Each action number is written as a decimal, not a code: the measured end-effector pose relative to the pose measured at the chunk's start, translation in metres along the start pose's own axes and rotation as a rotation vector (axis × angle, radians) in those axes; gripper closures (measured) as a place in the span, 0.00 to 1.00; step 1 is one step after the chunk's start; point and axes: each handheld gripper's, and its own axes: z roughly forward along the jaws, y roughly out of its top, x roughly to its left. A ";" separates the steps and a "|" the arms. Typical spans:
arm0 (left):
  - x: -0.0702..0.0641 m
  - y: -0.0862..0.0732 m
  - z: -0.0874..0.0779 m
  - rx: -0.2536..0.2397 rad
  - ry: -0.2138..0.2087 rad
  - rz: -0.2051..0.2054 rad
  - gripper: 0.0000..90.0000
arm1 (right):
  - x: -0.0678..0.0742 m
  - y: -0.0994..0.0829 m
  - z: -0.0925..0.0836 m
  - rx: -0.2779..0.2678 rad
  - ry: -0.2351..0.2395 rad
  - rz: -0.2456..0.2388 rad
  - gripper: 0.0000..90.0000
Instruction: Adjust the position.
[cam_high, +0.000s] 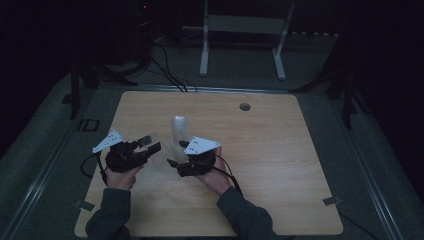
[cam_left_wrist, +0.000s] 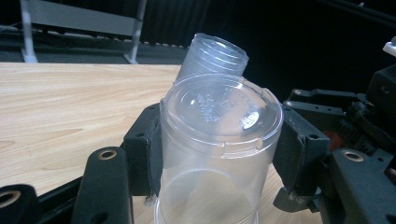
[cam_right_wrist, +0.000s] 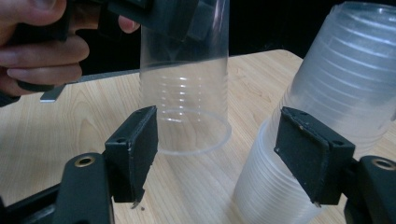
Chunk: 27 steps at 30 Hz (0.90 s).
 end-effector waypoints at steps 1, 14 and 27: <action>0.000 0.000 0.000 -0.001 -0.007 -0.009 0.46 | 0.000 0.000 0.000 -0.004 0.000 -0.001 0.32; 0.001 0.000 0.004 -0.014 -0.062 -0.075 0.47 | 0.004 0.004 0.002 -0.031 0.025 -0.001 0.32; 0.003 -0.001 0.006 -0.035 -0.122 -0.136 0.47 | 0.010 0.006 0.006 -0.055 0.032 -0.003 0.30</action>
